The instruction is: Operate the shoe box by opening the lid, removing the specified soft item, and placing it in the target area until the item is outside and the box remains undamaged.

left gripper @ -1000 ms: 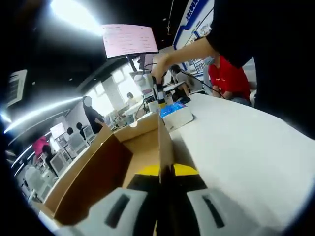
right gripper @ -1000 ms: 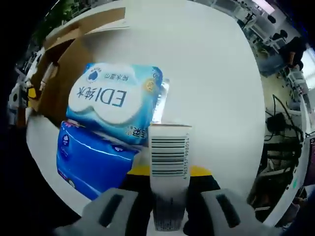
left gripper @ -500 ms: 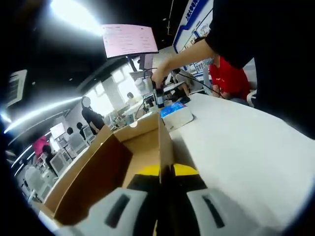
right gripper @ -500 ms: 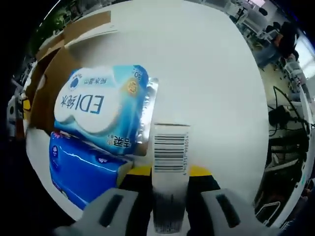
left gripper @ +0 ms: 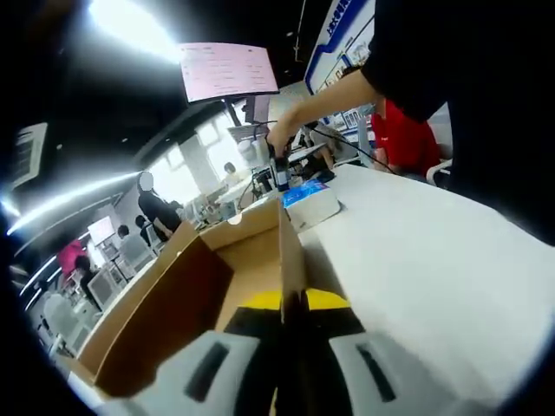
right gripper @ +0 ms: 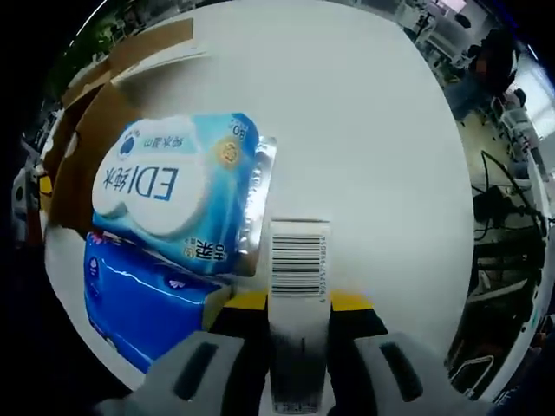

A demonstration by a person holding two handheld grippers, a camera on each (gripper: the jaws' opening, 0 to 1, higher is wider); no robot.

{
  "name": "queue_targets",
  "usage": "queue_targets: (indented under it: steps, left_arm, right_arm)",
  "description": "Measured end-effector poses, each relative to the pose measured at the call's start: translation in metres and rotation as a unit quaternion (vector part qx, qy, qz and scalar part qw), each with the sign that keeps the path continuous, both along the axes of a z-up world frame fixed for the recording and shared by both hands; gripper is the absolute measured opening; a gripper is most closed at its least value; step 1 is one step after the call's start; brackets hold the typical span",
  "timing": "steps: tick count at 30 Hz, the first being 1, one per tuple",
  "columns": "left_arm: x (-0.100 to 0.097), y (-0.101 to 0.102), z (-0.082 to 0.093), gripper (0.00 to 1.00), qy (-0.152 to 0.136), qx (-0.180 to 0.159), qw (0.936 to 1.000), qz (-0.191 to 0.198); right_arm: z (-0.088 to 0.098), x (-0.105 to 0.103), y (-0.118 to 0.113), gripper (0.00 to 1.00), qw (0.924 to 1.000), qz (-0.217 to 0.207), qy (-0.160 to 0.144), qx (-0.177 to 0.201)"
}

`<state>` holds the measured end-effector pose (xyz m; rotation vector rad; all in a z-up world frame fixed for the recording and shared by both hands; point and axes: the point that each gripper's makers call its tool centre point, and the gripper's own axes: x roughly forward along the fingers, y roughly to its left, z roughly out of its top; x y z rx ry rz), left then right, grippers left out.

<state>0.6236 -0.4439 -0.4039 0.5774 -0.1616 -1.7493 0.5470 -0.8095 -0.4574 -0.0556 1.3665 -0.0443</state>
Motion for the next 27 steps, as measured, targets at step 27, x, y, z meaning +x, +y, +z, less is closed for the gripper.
queue_targets:
  steps: [27]
  left_arm:
    - [0.0, 0.0, 0.0, 0.06, 0.001, 0.0, 1.0, 0.0]
  right_arm:
    - [0.037, -0.019, -0.004, 0.3, 0.9985, 0.019, -0.042, -0.027]
